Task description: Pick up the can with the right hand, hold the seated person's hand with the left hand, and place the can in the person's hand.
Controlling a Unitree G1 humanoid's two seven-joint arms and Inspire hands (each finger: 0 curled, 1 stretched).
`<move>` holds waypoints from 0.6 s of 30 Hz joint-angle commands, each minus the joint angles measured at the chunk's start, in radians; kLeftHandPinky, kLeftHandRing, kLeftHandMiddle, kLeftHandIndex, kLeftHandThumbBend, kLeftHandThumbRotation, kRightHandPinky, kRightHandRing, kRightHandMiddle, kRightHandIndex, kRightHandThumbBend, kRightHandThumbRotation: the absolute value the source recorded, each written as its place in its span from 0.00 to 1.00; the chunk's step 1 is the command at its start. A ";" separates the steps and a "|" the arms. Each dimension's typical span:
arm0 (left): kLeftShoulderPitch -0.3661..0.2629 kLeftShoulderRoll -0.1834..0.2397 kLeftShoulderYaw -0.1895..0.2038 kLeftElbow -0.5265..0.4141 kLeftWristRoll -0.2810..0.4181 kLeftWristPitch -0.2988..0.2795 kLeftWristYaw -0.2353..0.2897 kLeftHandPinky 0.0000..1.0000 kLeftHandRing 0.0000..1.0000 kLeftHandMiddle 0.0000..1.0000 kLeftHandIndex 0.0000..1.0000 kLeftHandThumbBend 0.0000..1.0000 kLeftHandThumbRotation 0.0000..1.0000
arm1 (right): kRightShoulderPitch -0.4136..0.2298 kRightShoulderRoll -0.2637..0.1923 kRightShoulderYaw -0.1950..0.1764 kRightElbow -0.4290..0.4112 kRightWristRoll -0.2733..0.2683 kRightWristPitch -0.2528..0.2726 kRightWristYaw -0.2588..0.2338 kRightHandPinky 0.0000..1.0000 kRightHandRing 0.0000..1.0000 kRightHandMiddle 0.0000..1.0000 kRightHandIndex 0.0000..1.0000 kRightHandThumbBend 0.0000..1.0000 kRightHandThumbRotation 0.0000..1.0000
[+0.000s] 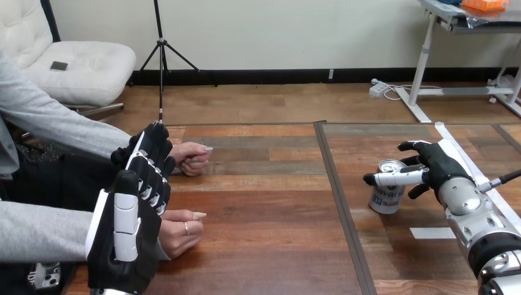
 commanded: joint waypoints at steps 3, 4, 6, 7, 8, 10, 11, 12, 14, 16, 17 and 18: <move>-0.036 0.006 -0.002 -0.053 0.002 0.001 0.007 1.00 1.00 0.99 0.94 0.76 0.97 | -0.065 0.015 0.011 -0.003 -0.007 -0.005 -0.011 0.32 0.54 0.63 0.82 1.00 0.16; -0.038 0.006 -0.002 -0.051 0.001 0.000 0.005 1.00 1.00 0.99 0.94 0.76 0.97 | -0.065 0.015 0.012 -0.003 -0.007 -0.006 -0.011 0.31 0.53 0.62 0.82 1.00 0.16; -0.038 0.006 -0.002 -0.053 -0.001 0.002 0.006 1.00 1.00 0.99 0.94 0.76 0.97 | -0.064 0.014 0.012 -0.002 -0.006 -0.007 -0.009 0.30 0.52 0.62 0.81 1.00 0.15; -0.037 0.006 -0.003 -0.055 -0.001 0.004 0.008 1.00 1.00 0.99 0.93 0.76 0.97 | -0.063 0.014 0.012 -0.002 -0.006 -0.007 -0.008 0.30 0.52 0.61 0.81 1.00 0.15; -0.037 0.006 -0.003 -0.057 -0.001 0.006 0.009 1.00 1.00 0.99 0.93 0.76 0.97 | -0.063 0.014 0.012 -0.002 -0.006 -0.007 -0.008 0.30 0.52 0.61 0.81 1.00 0.15; -0.036 0.005 -0.003 -0.062 0.003 0.008 0.014 1.00 1.00 0.99 0.93 0.76 0.97 | -0.061 0.012 0.016 -0.003 -0.008 -0.013 -0.002 0.30 0.52 0.62 0.80 1.00 0.13; -0.035 0.005 -0.003 -0.063 0.004 0.009 0.016 1.00 1.00 0.99 0.93 0.76 0.97 | -0.061 0.011 0.017 -0.003 -0.009 -0.015 0.000 0.31 0.54 0.63 0.80 1.00 0.13; -0.035 0.003 -0.003 -0.064 0.004 0.009 0.018 1.00 1.00 0.99 0.93 0.76 0.97 | -0.061 0.010 0.019 -0.003 -0.011 -0.013 0.002 0.31 0.55 0.64 0.80 1.00 0.13; -0.035 0.002 -0.004 -0.065 0.003 0.009 0.020 1.00 1.00 0.99 0.93 0.76 0.97 | -0.062 0.010 0.022 -0.002 -0.013 -0.010 0.004 0.32 0.55 0.64 0.80 1.00 0.12; -0.034 0.002 -0.005 -0.068 0.004 0.011 0.022 1.00 1.00 0.99 0.93 0.76 0.97 | -0.062 0.009 0.026 -0.002 -0.014 -0.005 0.008 0.32 0.55 0.63 0.80 1.00 0.12; -0.033 0.002 -0.005 -0.069 0.004 0.011 0.022 1.00 1.00 0.99 0.93 0.76 0.97 | -0.062 0.009 0.027 -0.002 -0.014 -0.004 0.010 0.31 0.52 0.62 0.80 1.00 0.12; -0.032 0.003 -0.005 -0.073 0.004 0.015 0.024 1.00 1.00 0.99 0.93 0.76 0.97 | -0.062 0.007 0.029 -0.001 -0.017 -0.005 0.011 0.31 0.52 0.61 0.80 1.00 0.12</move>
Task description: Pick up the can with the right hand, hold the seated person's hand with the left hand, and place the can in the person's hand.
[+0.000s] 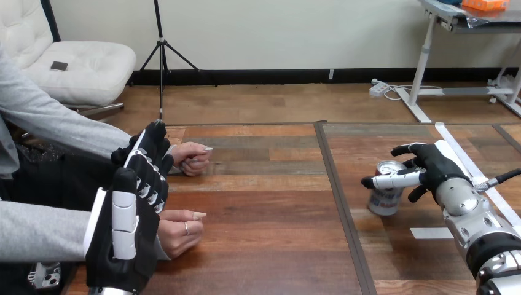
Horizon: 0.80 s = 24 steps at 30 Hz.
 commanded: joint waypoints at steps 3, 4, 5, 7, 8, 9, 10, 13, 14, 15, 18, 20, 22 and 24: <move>-0.030 0.004 -0.007 -0.060 0.001 0.012 0.008 1.00 1.00 0.99 0.93 0.76 0.97 | -0.060 0.000 0.020 -0.001 -0.019 -0.009 0.008 0.31 0.52 0.62 0.80 1.00 0.13; -0.030 0.005 -0.007 -0.061 -0.001 0.013 0.007 1.00 1.00 0.99 0.93 0.76 0.97 | -0.059 -0.001 0.022 -0.001 -0.020 -0.009 0.010 0.32 0.53 0.63 0.80 1.00 0.13; -0.030 0.005 -0.007 -0.062 -0.002 0.014 0.007 1.00 1.00 0.99 0.93 0.76 0.97 | -0.059 -0.001 0.024 -0.001 -0.021 -0.010 0.011 0.32 0.53 0.63 0.80 1.00 0.13; -0.028 0.004 -0.007 -0.063 -0.003 0.015 0.007 1.00 1.00 0.99 0.93 0.76 0.97 | -0.059 -0.002 0.027 -0.001 -0.022 -0.006 0.015 0.32 0.52 0.62 0.80 1.00 0.13; -0.027 0.004 -0.007 -0.063 -0.003 0.015 0.006 1.00 1.00 0.99 0.93 0.76 0.97 | -0.058 -0.002 0.028 -0.002 -0.022 -0.005 0.016 0.30 0.50 0.60 0.80 1.00 0.14; -0.026 0.003 -0.007 -0.063 -0.004 0.016 0.006 1.00 1.00 0.99 0.93 0.76 0.97 | -0.057 -0.003 0.031 -0.002 -0.024 -0.007 0.017 0.30 0.49 0.59 0.80 1.00 0.14; -0.026 0.003 -0.007 -0.062 -0.005 0.016 0.006 1.00 1.00 0.99 0.93 0.76 0.96 | -0.056 -0.004 0.033 -0.002 -0.026 -0.009 0.018 0.30 0.49 0.59 0.80 1.00 0.14; -0.022 0.003 -0.007 -0.066 0.000 0.018 0.009 1.00 1.00 0.99 0.92 0.76 0.95 | -0.053 -0.006 0.036 0.000 -0.030 -0.012 0.021 0.31 0.49 0.58 0.80 1.00 0.14; -0.021 0.003 -0.007 -0.067 0.002 0.019 0.009 1.00 1.00 0.99 0.92 0.76 0.95 | -0.053 -0.006 0.036 0.001 -0.031 -0.012 0.021 0.31 0.49 0.59 0.80 1.00 0.14; -0.021 0.004 -0.007 -0.067 0.003 0.017 0.009 1.00 1.00 0.99 0.92 0.76 0.95 | -0.052 -0.007 0.039 0.001 -0.034 -0.013 0.022 0.31 0.50 0.59 0.80 1.00 0.14; -0.022 0.005 -0.007 -0.067 0.005 0.016 0.008 1.00 1.00 0.99 0.92 0.76 0.96 | -0.051 -0.009 0.042 0.001 -0.040 -0.016 0.022 0.33 0.51 0.60 0.79 1.00 0.13; -0.021 0.006 -0.007 -0.069 0.006 0.016 0.008 1.00 1.00 0.99 0.92 0.75 0.96 | -0.049 -0.009 0.043 0.001 -0.041 -0.019 0.022 0.35 0.55 0.63 0.79 1.00 0.12; -0.021 0.005 -0.008 -0.073 0.004 0.020 0.009 1.00 1.00 0.99 0.92 0.75 0.96 | -0.047 -0.010 0.044 -0.001 -0.042 -0.023 0.020 0.37 0.57 0.65 0.78 1.00 0.11; -0.020 0.005 -0.007 -0.074 0.006 0.020 0.011 1.00 1.00 0.99 0.92 0.75 0.96 | -0.045 -0.010 0.043 -0.003 -0.042 -0.026 0.019 0.38 0.59 0.66 0.77 1.00 0.10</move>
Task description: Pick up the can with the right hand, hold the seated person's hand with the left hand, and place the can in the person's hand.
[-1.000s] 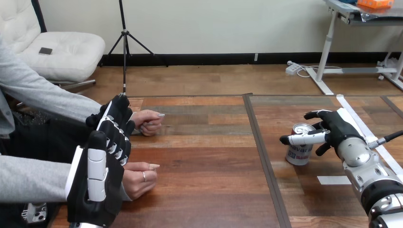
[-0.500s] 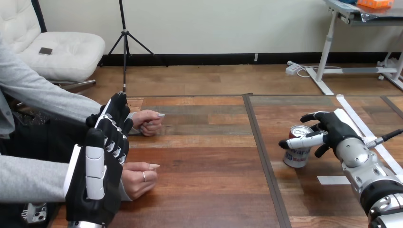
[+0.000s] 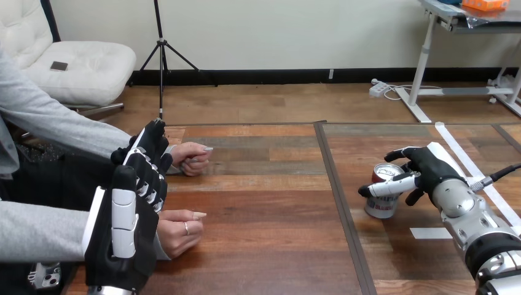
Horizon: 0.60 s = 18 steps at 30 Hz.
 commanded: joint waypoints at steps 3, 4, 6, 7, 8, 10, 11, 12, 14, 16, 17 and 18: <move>-0.024 0.005 -0.006 -0.054 0.008 -0.002 0.004 1.00 1.00 0.99 0.92 0.75 0.96 | -0.041 -0.010 0.008 -0.005 -0.009 -0.035 -0.007 0.39 0.61 0.69 0.76 1.00 0.08; -0.024 0.005 -0.006 -0.055 0.007 -0.001 0.004 1.00 1.00 0.99 0.92 0.75 0.96 | -0.040 -0.010 0.009 -0.005 -0.010 -0.040 -0.008 0.41 0.63 0.70 0.75 1.00 0.07; -0.024 0.005 -0.006 -0.055 0.002 0.000 0.001 1.00 1.00 0.99 0.92 0.75 0.97 | -0.036 -0.011 0.011 -0.006 -0.013 -0.050 -0.013 0.43 0.65 0.71 0.74 1.00 0.06; -0.024 0.005 -0.006 -0.054 -0.001 0.000 -0.001 1.00 1.00 0.99 0.92 0.75 0.97 | -0.035 -0.011 0.013 -0.006 -0.015 -0.054 -0.016 0.44 0.65 0.71 0.73 1.00 0.04; -0.025 0.005 -0.006 -0.054 -0.004 0.000 -0.002 1.00 1.00 0.99 0.92 0.75 0.97 | -0.034 -0.011 0.014 -0.006 -0.017 -0.057 -0.018 0.46 0.66 0.71 0.73 1.00 0.04; -0.026 0.004 -0.005 -0.052 0.003 -0.006 0.002 1.00 1.00 0.99 0.92 0.75 0.97 | -0.038 -0.010 0.024 -0.004 -0.028 -0.041 -0.028 0.45 0.63 0.69 0.72 1.00 0.03; -0.026 0.004 -0.005 -0.051 0.005 -0.007 0.003 1.00 1.00 0.99 0.92 0.75 0.97 | -0.039 -0.009 0.027 -0.003 -0.031 -0.036 -0.030 0.42 0.61 0.67 0.71 1.00 0.03; -0.026 0.003 -0.004 -0.054 0.008 -0.006 0.007 1.00 1.00 0.99 0.92 0.75 0.97 | -0.039 -0.010 0.030 -0.003 -0.035 -0.040 -0.029 0.38 0.57 0.65 0.70 1.00 0.02; -0.024 0.002 -0.004 -0.057 0.010 -0.003 0.012 1.00 1.00 0.99 0.92 0.76 0.97 | -0.037 -0.012 0.033 -0.003 -0.038 -0.047 -0.027 0.39 0.58 0.65 0.70 1.00 0.01; -0.026 0.001 -0.004 -0.055 0.009 -0.007 0.012 1.00 1.00 0.99 0.92 0.77 0.97 | -0.036 -0.014 0.033 -0.002 -0.038 -0.057 -0.022 0.41 0.59 0.65 0.69 1.00 0.01; -0.026 0.001 -0.004 -0.055 0.009 -0.008 0.012 1.00 1.00 0.99 0.92 0.77 0.98 | -0.035 -0.015 0.033 -0.002 -0.039 -0.060 -0.020 0.42 0.60 0.66 0.69 1.00 0.01; -0.025 0.002 -0.004 -0.059 0.008 -0.004 0.013 1.00 1.00 0.99 0.92 0.77 0.98 | -0.034 -0.015 0.033 -0.002 -0.040 -0.065 -0.020 0.44 0.60 0.66 0.68 1.00 0.01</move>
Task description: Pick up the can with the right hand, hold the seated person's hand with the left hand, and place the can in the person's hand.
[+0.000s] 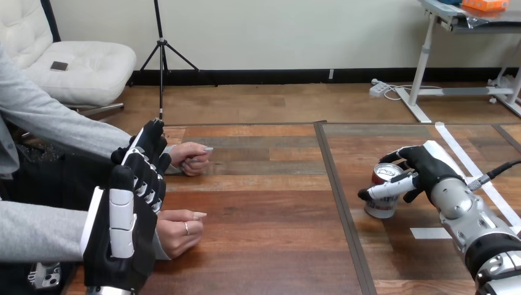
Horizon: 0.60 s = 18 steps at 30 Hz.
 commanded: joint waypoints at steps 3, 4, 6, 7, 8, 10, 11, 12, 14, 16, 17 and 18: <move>-0.027 0.005 -0.006 -0.060 0.004 0.005 0.007 1.00 1.00 0.99 0.92 0.78 0.98 | -0.032 -0.016 0.011 -0.005 -0.012 -0.050 -0.015 0.48 0.61 0.65 0.66 1.00 0.00; -0.026 0.005 -0.006 -0.060 0.003 0.005 0.008 1.00 1.00 0.99 0.92 0.78 0.98 | -0.031 -0.017 0.013 -0.005 -0.015 -0.055 -0.017 0.49 0.60 0.65 0.66 1.00 0.00; -0.028 0.004 -0.005 -0.058 -0.003 0.002 0.005 1.00 1.00 0.99 0.93 0.78 0.98 | -0.029 -0.019 0.014 -0.004 -0.017 -0.061 -0.018 0.49 0.60 0.64 0.65 1.00 0.00; -0.030 0.002 -0.004 -0.056 -0.007 -0.001 0.003 1.00 1.00 0.99 0.93 0.78 0.98 | -0.029 -0.019 0.013 -0.004 -0.016 -0.063 -0.018 0.50 0.60 0.63 0.64 1.00 0.00; -0.031 0.002 -0.004 -0.055 -0.010 -0.003 0.001 1.00 1.00 0.99 0.93 0.77 0.98 | -0.029 -0.019 0.013 -0.003 -0.016 -0.064 -0.018 0.50 0.59 0.63 0.64 1.00 0.00; -0.031 0.000 -0.003 -0.055 -0.010 -0.002 0.004 1.00 1.00 0.99 0.93 0.76 0.98 | -0.030 -0.019 0.013 -0.002 -0.017 -0.063 -0.017 0.50 0.58 0.62 0.63 1.00 0.00; -0.031 0.000 -0.003 -0.055 -0.010 -0.001 0.005 1.00 1.00 0.99 0.93 0.76 0.98 | -0.030 -0.019 0.014 -0.002 -0.017 -0.063 -0.017 0.50 0.57 0.61 0.62 1.00 0.00; -0.031 -0.001 -0.002 -0.052 -0.011 -0.003 0.005 1.00 1.00 0.99 0.93 0.76 0.98 | -0.030 -0.019 0.014 -0.001 -0.017 -0.064 -0.015 0.50 0.57 0.60 0.61 1.00 0.00; -0.032 -0.001 -0.001 -0.049 -0.012 -0.005 0.003 1.00 1.00 0.99 0.93 0.76 0.98 | -0.030 -0.019 0.014 0.000 -0.017 -0.066 -0.013 0.50 0.55 0.59 0.60 1.00 0.00; -0.032 -0.003 0.000 -0.048 -0.012 -0.007 0.005 1.00 1.00 0.99 0.93 0.75 0.98 | -0.029 -0.020 0.015 0.001 -0.018 -0.069 -0.014 0.49 0.54 0.59 0.59 1.00 0.00; -0.032 -0.003 0.000 -0.048 -0.012 -0.008 0.005 1.00 1.00 0.99 0.93 0.75 0.98 | -0.029 -0.020 0.016 0.001 -0.018 -0.070 -0.014 0.49 0.54 0.58 0.59 1.00 0.00; -0.032 -0.003 0.000 -0.048 -0.013 -0.007 0.006 1.00 1.00 0.99 0.93 0.75 0.98 | -0.029 -0.020 0.016 0.001 -0.019 -0.071 -0.015 0.48 0.53 0.58 0.58 0.99 0.00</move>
